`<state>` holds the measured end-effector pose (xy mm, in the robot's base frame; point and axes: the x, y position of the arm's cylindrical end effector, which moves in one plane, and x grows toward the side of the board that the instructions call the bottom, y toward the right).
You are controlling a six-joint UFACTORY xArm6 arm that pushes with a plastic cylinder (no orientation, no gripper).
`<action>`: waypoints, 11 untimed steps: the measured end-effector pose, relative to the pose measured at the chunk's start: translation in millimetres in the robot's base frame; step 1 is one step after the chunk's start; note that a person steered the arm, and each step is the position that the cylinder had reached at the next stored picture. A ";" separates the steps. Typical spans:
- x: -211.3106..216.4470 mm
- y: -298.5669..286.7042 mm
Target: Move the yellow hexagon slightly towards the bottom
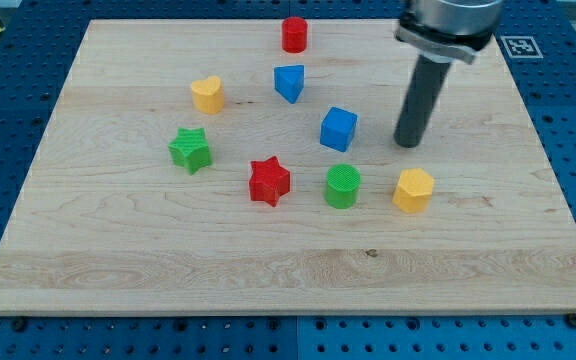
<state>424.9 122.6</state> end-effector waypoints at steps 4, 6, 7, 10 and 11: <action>39.7 -47.0; 46.4 -30.0; 52.2 15.9; 64.3 3.3; 48.2 -11.1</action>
